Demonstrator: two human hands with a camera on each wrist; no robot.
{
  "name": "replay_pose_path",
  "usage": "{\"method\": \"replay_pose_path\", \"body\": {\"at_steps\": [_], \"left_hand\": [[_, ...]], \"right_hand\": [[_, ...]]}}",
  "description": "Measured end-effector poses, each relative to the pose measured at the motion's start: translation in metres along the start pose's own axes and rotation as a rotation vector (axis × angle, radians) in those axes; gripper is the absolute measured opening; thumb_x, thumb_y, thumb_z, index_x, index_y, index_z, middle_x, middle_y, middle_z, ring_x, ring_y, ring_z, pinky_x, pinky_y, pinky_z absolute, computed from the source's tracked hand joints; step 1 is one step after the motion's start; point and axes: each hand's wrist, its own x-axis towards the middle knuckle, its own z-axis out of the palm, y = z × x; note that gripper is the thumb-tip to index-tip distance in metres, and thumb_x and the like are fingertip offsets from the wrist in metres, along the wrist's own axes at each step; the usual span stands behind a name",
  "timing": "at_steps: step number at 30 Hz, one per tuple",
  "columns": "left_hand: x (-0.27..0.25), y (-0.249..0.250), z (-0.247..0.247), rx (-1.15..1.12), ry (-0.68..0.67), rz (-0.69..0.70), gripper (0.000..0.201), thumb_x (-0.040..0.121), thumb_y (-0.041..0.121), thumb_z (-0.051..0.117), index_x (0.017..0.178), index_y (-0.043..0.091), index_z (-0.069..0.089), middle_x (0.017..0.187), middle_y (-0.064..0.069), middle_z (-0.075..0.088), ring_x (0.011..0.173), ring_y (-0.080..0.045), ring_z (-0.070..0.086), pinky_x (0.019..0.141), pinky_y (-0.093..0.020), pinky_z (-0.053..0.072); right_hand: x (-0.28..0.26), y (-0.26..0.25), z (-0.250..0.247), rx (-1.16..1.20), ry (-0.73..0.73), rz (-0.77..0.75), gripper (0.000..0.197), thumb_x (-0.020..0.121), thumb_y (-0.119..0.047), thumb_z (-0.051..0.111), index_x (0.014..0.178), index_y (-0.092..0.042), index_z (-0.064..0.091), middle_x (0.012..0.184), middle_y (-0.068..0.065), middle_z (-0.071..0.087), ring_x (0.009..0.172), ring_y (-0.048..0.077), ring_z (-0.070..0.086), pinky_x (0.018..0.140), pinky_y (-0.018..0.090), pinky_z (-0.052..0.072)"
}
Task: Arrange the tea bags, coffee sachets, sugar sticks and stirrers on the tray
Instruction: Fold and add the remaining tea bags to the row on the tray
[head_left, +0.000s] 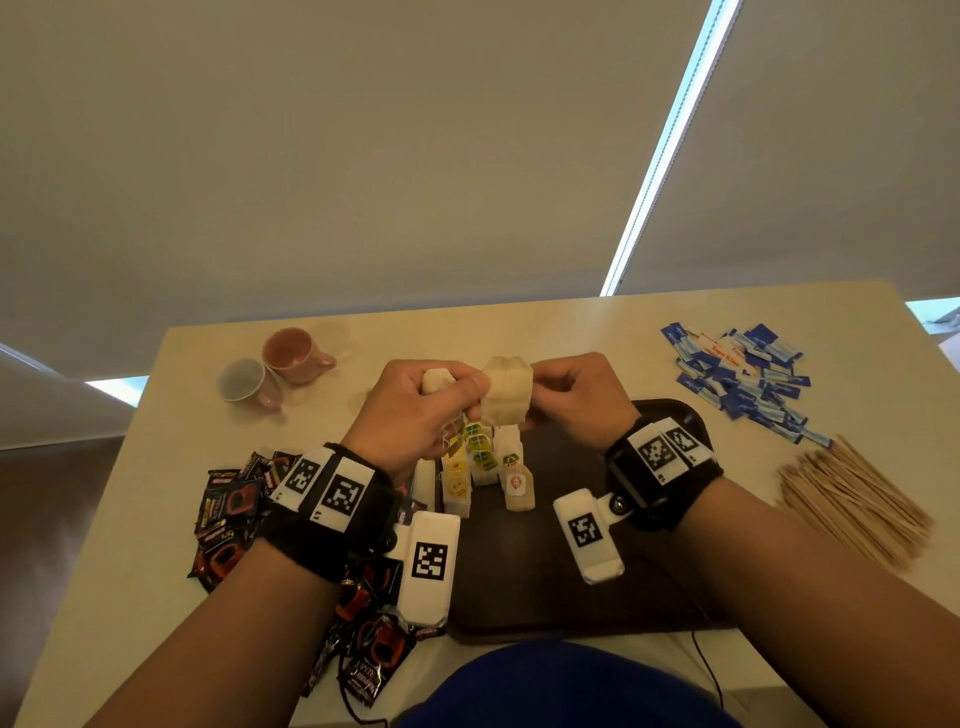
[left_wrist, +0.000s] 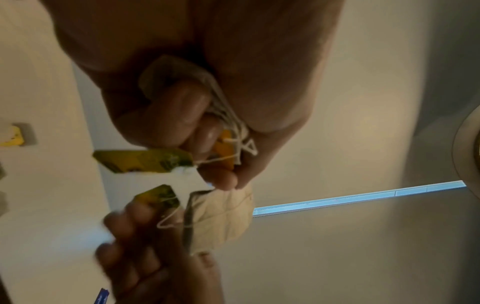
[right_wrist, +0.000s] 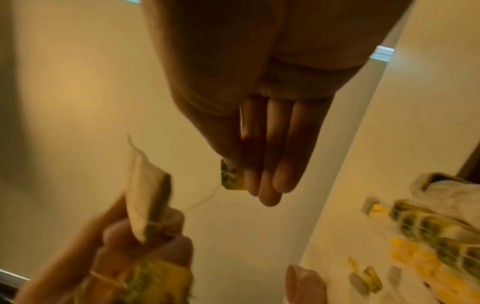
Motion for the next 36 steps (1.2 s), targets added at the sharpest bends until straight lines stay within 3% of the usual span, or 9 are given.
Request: {"method": "replay_pose_path", "body": {"at_steps": [2,5,9,15,20,22,24,27,36], "left_hand": [[-0.001,-0.005,0.001,0.027,0.006,-0.038,0.020,0.094,0.013,0.064,0.076,0.013,0.072,0.064,-0.004,0.060,0.041,-0.008,0.041,0.039,-0.016,0.028],[-0.004,-0.010,0.003,0.043,0.021,-0.091,0.021,0.094,0.012,0.064,0.075,0.014,0.071,0.062,-0.001,0.061,0.041,-0.008,0.041,0.038,-0.017,0.028],[-0.006,-0.014,0.007,0.085,0.035,-0.130,0.022,0.094,0.014,0.064,0.073,0.013,0.070,0.058,0.001,0.059,0.039,-0.007,0.041,0.036,-0.017,0.029],[-0.004,-0.013,0.011,0.032,0.097,-0.161,0.015,0.093,0.011,0.065,0.081,0.005,0.072,0.061,-0.004,0.060,0.038,-0.010,0.039,0.034,-0.017,0.027],[-0.002,-0.012,0.007,0.045,0.109,-0.135,0.019,0.094,0.011,0.065,0.075,0.011,0.070,0.058,0.000,0.060,0.045,-0.013,0.041,0.037,-0.017,0.028],[-0.001,-0.011,0.005,0.048,0.113,-0.131,0.017,0.094,0.012,0.065,0.078,0.012,0.070,0.058,0.001,0.061,0.045,-0.013,0.042,0.037,-0.017,0.029],[-0.001,-0.011,0.004,0.048,0.110,-0.125,0.015,0.094,0.013,0.066,0.080,0.012,0.071,0.059,0.002,0.061,0.046,-0.013,0.042,0.037,-0.017,0.030],[-0.001,-0.010,0.004,0.056,0.096,-0.094,0.018,0.095,0.013,0.065,0.078,0.013,0.071,0.059,0.002,0.061,0.044,-0.012,0.041,0.037,-0.017,0.029],[0.000,-0.007,0.002,0.161,0.082,-0.010,0.023,0.095,0.014,0.065,0.073,0.018,0.072,0.058,0.002,0.061,0.043,-0.011,0.041,0.038,-0.020,0.032]], "right_hand": [[0.004,-0.007,-0.003,-0.048,0.033,-0.075,0.016,0.094,-0.008,0.063,0.104,-0.003,0.074,0.090,0.011,0.076,0.077,0.021,0.074,0.066,0.030,0.061],[0.007,-0.019,-0.005,-0.084,0.055,-0.181,0.014,0.092,-0.009,0.066,0.103,-0.007,0.075,0.092,0.004,0.076,0.081,0.013,0.073,0.070,0.023,0.059],[0.006,-0.033,-0.004,-0.015,0.052,-0.178,0.025,0.092,-0.005,0.066,0.116,-0.009,0.068,0.089,0.011,0.076,0.081,0.016,0.075,0.071,0.030,0.061],[-0.002,-0.038,-0.002,-0.178,0.079,-0.322,0.014,0.089,-0.011,0.070,0.102,-0.014,0.077,0.092,0.002,0.074,0.082,0.018,0.068,0.072,0.032,0.058],[-0.023,-0.037,-0.006,-0.055,-0.036,-0.301,0.014,0.095,-0.010,0.061,0.101,-0.009,0.074,0.080,0.008,0.074,0.069,0.021,0.071,0.062,0.034,0.060],[-0.027,-0.030,-0.006,-0.070,-0.051,-0.282,0.013,0.093,-0.009,0.063,0.100,-0.007,0.074,0.079,0.007,0.074,0.067,0.017,0.070,0.062,0.027,0.058],[-0.027,-0.022,-0.007,-0.079,-0.043,-0.234,0.016,0.091,-0.004,0.065,0.106,-0.006,0.071,0.076,0.008,0.073,0.065,0.016,0.070,0.062,0.023,0.056],[-0.027,-0.015,-0.007,-0.051,0.006,-0.144,0.023,0.089,-0.004,0.068,0.112,-0.004,0.065,0.073,0.010,0.073,0.063,0.018,0.070,0.061,0.026,0.057],[-0.025,-0.019,-0.007,-0.080,0.076,-0.082,0.010,0.088,-0.010,0.070,0.097,-0.006,0.069,0.079,0.009,0.074,0.063,0.018,0.070,0.058,0.032,0.058]]}}
